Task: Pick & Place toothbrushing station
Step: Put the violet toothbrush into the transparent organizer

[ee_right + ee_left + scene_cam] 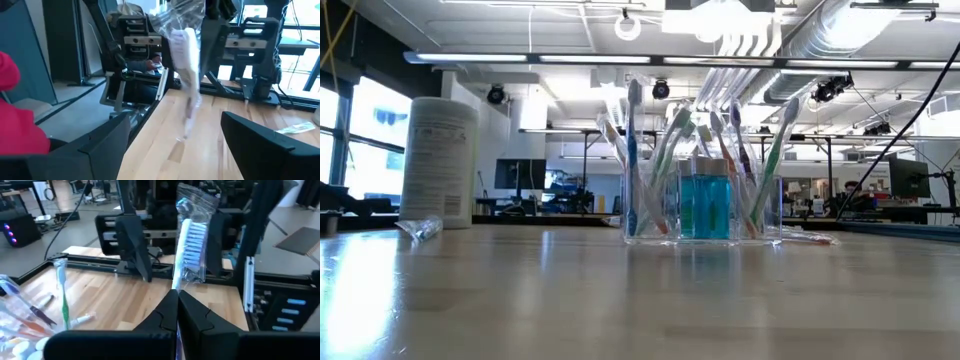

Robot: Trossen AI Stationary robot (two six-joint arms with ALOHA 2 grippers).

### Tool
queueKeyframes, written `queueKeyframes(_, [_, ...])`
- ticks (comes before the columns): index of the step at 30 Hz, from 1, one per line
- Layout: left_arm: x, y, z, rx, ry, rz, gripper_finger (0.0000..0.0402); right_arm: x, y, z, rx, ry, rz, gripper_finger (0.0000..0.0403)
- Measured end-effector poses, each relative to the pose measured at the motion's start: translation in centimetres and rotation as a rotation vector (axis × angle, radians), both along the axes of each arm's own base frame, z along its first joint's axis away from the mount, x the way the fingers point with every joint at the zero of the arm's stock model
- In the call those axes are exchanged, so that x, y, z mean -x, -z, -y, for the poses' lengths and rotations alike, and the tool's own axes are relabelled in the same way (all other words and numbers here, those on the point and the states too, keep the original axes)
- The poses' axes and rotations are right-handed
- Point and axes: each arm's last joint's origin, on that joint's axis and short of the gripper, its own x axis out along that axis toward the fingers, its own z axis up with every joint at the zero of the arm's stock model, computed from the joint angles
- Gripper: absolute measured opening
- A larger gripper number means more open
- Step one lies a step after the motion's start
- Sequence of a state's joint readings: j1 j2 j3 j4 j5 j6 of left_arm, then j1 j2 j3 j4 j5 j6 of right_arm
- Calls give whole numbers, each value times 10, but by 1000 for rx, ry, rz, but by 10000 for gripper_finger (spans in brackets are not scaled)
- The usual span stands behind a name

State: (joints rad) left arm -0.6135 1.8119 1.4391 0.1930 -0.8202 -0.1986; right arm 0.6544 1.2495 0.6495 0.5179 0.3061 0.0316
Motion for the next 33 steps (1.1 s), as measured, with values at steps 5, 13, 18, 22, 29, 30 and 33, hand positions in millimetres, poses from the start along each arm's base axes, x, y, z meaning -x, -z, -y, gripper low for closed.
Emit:
queueKeyframes(5, [-13,-2,-8,14,50,59,0,-5,7,-2,-7,15,-18,305])
queueKeyframes(13, [-20,-3,-16,14,96,83,0,-17,20,-10,11,13,15,305])
queueKeyframes(18, [-21,-6,-16,-14,101,99,0,-23,21,-9,-1,50,61,305])
queueKeyframes(22, [-22,-6,-17,-16,125,103,0,-26,20,-5,-16,72,73,305])
queueKeyframes(29, [-27,-6,-26,-17,157,102,0,-31,19,2,-46,101,71,273])
queueKeyframes(30, [-27,-6,-26,-19,166,102,0,-31,19,2,-46,101,71,261])
queueKeyframes(33, [-28,-7,-26,-37,173,103,0,-31,19,2,-51,97,70,216])
